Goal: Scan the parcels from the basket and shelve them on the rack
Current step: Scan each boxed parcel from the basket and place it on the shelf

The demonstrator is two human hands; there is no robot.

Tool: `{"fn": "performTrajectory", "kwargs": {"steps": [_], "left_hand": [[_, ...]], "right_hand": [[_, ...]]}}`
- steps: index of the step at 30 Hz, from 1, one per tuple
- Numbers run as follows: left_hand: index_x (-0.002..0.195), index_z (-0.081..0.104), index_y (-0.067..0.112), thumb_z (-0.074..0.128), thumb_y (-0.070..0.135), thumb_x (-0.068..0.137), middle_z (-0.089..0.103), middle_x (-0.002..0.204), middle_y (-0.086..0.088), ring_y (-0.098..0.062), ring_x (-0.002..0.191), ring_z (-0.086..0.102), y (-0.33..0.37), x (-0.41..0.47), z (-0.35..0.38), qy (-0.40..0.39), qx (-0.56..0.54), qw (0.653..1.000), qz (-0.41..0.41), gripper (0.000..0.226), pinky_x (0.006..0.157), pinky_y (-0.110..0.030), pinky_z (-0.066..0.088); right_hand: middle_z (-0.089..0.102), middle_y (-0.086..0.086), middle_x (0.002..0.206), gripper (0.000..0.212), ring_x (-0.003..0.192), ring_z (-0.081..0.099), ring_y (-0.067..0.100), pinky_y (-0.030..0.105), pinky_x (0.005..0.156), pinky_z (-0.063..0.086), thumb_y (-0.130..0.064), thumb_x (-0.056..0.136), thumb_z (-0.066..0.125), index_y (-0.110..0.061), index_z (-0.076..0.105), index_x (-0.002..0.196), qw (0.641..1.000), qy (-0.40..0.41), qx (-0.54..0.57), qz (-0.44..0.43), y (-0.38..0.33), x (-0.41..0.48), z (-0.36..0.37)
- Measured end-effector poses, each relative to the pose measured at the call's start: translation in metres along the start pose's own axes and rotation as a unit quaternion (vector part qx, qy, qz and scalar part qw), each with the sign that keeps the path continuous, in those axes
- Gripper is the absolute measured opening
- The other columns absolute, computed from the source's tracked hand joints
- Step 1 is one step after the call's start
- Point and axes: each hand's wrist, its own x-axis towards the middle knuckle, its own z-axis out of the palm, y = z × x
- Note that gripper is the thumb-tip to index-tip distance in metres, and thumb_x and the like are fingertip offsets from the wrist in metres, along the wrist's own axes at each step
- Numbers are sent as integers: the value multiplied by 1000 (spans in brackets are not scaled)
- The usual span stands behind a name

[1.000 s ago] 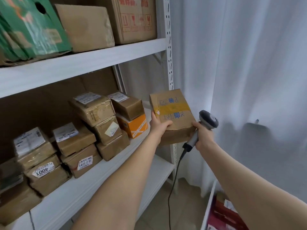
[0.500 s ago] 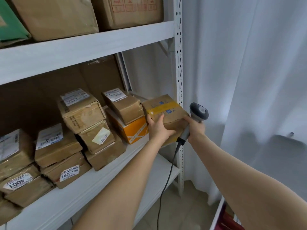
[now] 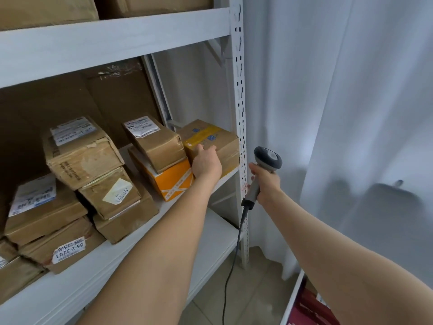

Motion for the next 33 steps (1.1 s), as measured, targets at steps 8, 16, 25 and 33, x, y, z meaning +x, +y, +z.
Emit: {"fn": "performTrajectory", "kwargs": {"steps": [8, 16, 25, 33], "left_hand": [[152, 17, 22, 47, -7, 90, -5, 160, -8, -33, 136, 37, -4, 10, 5, -71, -43, 997, -5, 75, 100, -38, 44], [142, 38, 19, 55, 10, 90, 17, 151, -9, -31, 125, 46, 3, -34, 8, -73, -42, 995, 46, 55, 97, -37, 44], [138, 43, 15, 52, 21, 91, 27, 142, -15, -32, 114, 51, 19, -125, 25, -263, -16, 961, 77, 48, 95, -38, 47], [138, 43, 11, 51, 19, 92, 25, 146, -19, -36, 124, 44, 47, -231, 55, -348, 19, 925, 154, 48, 106, -39, 39]], "right_hand": [[61, 3, 85, 19, 77, 56, 17, 43, 90, 50, -15, 82, 75, -14, 59, 94, 1000, -4, -16, 20, 5, -3, -7], [62, 5, 78, 11, 69, 57, 16, 37, 80, 52, -10, 84, 72, -12, 61, 84, 1000, 7, 14, 22, 11, -36, -30], [56, 4, 60, 10, 55, 53, 15, 29, 59, 49, -5, 87, 66, -9, 59, 81, 993, 58, 97, 40, 33, -119, -112], [54, 0, 46, 13, 41, 51, 13, 27, 52, 48, -9, 84, 70, -11, 59, 77, 968, 169, 177, 61, 77, -184, -216]]}}
